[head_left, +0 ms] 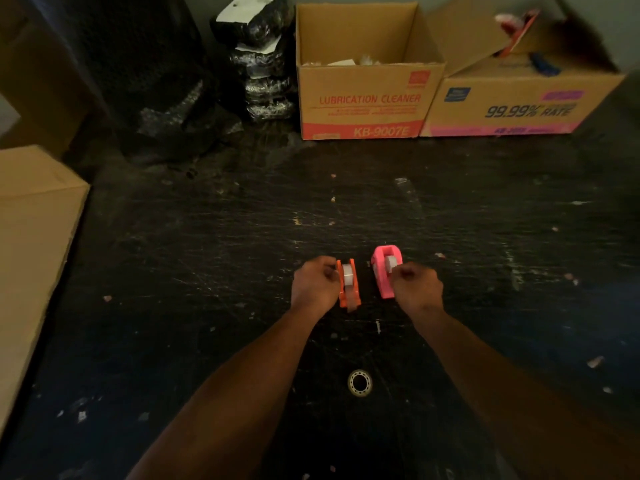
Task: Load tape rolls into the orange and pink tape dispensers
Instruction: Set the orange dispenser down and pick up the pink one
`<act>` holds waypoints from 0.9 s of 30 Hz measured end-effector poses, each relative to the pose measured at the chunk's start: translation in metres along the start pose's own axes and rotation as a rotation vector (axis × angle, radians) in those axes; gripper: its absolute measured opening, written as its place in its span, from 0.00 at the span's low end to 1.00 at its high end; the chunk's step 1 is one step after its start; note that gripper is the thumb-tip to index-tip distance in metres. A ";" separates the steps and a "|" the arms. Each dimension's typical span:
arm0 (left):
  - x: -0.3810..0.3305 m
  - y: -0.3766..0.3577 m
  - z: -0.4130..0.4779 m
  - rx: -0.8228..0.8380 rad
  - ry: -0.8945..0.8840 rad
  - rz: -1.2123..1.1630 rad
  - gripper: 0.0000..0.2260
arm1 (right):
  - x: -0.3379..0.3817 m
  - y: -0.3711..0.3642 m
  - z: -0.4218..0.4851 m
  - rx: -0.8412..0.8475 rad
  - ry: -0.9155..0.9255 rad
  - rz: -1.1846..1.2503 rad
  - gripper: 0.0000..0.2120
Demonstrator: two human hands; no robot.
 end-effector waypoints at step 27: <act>-0.066 -0.046 0.039 -0.018 -0.233 0.637 0.14 | 0.016 -0.005 0.055 0.238 0.325 -0.431 0.20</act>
Point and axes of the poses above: each hand's wrist, its own z-axis towards the middle knuckle, its own y-axis out of the back of the hand, x = y × z, the point moved 7 cm from there along z, towards the middle knuckle, and after that the axes turned 14 degrees about x, right-handed, at the moved point
